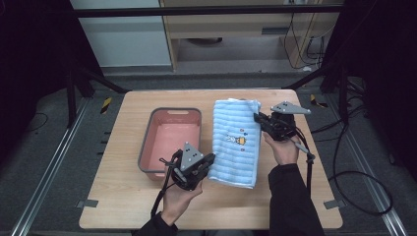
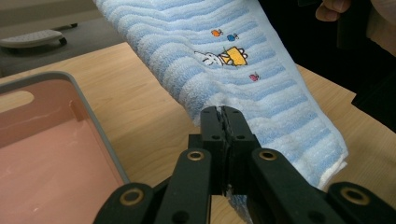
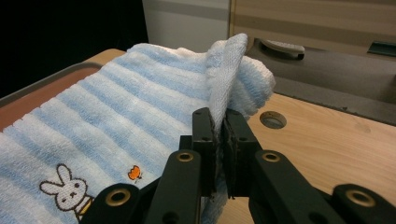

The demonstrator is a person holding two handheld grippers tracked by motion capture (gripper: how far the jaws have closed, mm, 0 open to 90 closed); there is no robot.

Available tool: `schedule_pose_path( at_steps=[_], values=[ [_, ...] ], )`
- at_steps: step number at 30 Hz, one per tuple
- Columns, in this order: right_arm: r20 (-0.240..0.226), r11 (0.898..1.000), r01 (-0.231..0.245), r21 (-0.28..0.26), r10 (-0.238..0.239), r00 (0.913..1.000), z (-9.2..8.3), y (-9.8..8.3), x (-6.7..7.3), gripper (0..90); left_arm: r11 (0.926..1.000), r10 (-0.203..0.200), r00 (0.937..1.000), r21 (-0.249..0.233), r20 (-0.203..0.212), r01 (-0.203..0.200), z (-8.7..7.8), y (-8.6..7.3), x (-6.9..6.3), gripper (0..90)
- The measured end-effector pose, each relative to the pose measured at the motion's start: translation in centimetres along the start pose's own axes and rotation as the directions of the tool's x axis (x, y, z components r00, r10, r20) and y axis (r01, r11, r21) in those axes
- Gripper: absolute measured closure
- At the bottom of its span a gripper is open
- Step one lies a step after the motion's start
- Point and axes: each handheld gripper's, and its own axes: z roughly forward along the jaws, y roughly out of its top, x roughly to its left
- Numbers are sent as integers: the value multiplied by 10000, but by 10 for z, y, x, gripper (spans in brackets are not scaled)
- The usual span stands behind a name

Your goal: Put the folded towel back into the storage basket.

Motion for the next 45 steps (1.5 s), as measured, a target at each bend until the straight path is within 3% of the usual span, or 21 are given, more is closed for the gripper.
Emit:
schedule_pose_path(
  at_steps=[20, 45],
  values=[
    [-227, 9994, 202, -272, -209, 9995, 11, 29, 21, 848, 9994, -51, 9997, -352, -241, 43, -21, 8, 24, 885],
    [-629, 9974, 592, -404, -617, 9961, 42, 59, 58, 848, 9968, -366, 9954, -735, -887, 301, -53, 9, 61, 885]
  ],
)
